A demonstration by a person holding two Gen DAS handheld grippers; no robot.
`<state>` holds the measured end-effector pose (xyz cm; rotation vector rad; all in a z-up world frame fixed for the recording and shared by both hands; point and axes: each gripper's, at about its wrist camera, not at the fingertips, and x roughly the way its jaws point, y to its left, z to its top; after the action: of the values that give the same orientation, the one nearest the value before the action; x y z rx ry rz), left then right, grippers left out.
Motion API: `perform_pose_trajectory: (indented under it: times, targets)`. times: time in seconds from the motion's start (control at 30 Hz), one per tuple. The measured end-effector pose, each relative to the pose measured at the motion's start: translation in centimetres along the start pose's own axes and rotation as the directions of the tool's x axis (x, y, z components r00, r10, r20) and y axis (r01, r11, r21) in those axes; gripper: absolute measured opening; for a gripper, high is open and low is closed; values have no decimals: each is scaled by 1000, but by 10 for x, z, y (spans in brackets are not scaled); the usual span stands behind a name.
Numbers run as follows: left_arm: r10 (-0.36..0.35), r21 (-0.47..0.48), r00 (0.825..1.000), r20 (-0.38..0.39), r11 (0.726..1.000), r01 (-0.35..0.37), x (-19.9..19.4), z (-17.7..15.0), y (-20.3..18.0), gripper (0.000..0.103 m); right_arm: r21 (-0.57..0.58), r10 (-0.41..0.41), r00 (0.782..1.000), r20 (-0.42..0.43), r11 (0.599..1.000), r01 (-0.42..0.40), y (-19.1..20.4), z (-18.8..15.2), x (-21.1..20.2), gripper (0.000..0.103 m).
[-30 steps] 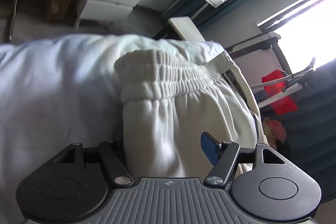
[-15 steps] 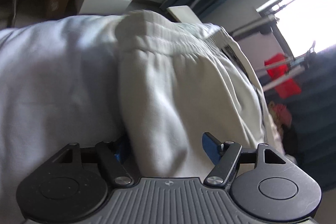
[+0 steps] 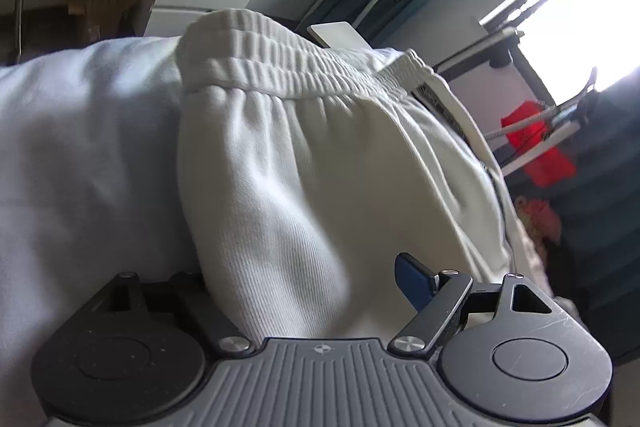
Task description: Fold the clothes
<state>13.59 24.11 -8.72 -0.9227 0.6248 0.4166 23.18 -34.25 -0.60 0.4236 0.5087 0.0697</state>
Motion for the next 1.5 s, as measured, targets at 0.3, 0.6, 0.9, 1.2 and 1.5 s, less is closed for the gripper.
perform_pose_trajectory:
  times: [0.3,0.6,0.9,1.2,1.5]
  targets:
    - [-87,-134,993,-82,988,76,-16,11,26,71,445,-458,857,238,835,323,-113,2,-135,6]
    - [-104,-152,979,-174,985,77,-43,-1,34,78,721,-468,881,61,632,285,-164,-75,-169,6]
    - [-92,-279,991,-94,958,63,-33,8,47,76,762,-387,921,51,611,214,-168,-90,-176,6]
    - [42,-173,986,162,985,-14,-56,6,30,37,838,-351,936,13,514,181,-182,-110,-183,6]
    - [-156,-188,971,181,964,190,-82,45,33,9,829,-334,942,26,534,166,-176,-109,-189,6]
